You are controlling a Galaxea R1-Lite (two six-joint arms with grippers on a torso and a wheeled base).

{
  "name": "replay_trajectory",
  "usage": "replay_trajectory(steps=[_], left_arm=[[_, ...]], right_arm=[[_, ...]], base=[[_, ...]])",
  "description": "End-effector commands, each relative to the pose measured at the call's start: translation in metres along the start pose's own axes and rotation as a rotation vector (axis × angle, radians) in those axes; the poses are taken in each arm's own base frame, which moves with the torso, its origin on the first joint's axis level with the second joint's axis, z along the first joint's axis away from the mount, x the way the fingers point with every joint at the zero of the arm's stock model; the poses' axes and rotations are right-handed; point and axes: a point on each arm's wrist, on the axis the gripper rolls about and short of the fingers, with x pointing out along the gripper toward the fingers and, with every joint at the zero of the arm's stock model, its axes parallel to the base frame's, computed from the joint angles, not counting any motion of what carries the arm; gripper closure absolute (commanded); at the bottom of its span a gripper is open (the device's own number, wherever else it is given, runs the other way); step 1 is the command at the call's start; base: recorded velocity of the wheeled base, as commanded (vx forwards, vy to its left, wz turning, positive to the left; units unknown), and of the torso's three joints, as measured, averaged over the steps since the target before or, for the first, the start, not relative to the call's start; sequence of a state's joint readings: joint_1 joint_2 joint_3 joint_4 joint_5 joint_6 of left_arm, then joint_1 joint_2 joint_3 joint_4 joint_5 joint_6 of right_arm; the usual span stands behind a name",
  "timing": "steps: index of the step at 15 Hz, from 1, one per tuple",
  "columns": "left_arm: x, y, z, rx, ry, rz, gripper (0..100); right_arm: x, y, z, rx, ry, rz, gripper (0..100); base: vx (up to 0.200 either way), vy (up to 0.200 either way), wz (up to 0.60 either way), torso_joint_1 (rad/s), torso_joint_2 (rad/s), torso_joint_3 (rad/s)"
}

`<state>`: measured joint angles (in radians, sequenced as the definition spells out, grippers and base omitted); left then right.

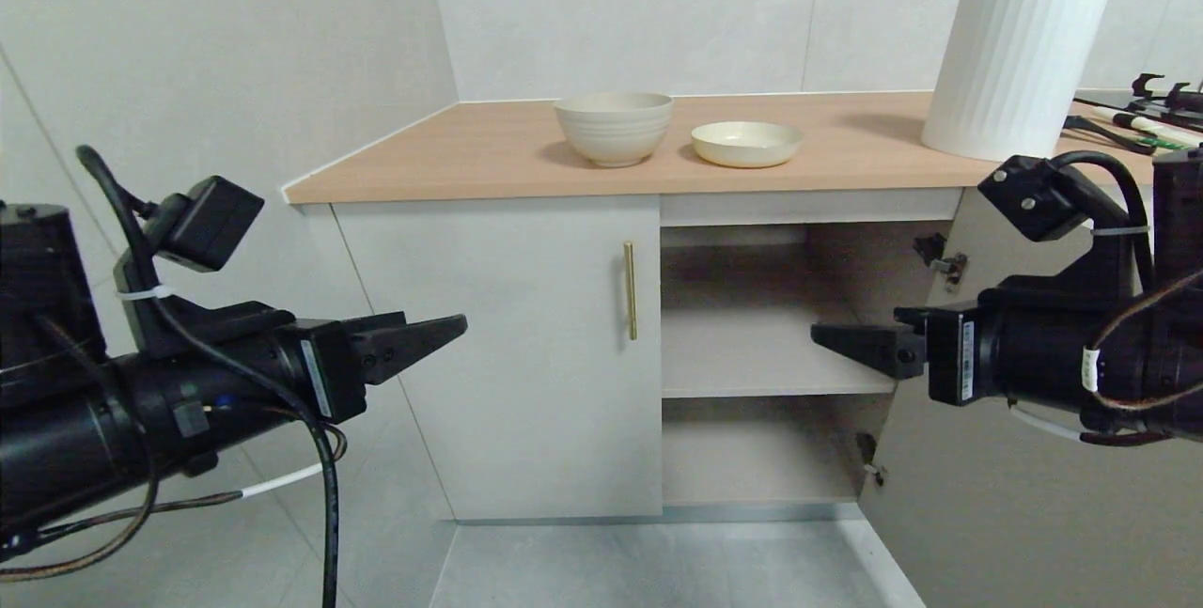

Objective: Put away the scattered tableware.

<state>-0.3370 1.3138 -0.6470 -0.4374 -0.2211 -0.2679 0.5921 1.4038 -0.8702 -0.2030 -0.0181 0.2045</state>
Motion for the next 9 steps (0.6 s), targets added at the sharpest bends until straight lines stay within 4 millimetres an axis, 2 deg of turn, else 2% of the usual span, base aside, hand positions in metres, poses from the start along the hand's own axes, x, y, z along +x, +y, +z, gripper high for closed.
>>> replay_trajectory(steps=[1,4,9], left_arm=[[-0.008,-0.003,0.006,0.006,-0.039,-0.005,0],[-0.008,-0.003,0.008,0.007,-0.044,-0.006,0],[-0.004,-0.002,0.006,0.007,-0.031,-0.003,0]], right_arm=[[0.005,-0.001,0.004,0.003,0.0,-0.005,0],[0.005,-0.005,-0.002,0.01,0.033,-0.039,0],[-0.006,-0.005,0.001,0.011,0.02,-0.035,0]], base=[[0.0,0.0,0.0,0.0,0.0,0.0],[0.0,0.0,0.0,0.0,0.0,0.0],[0.0,0.0,0.0,0.0,0.0,0.0]])
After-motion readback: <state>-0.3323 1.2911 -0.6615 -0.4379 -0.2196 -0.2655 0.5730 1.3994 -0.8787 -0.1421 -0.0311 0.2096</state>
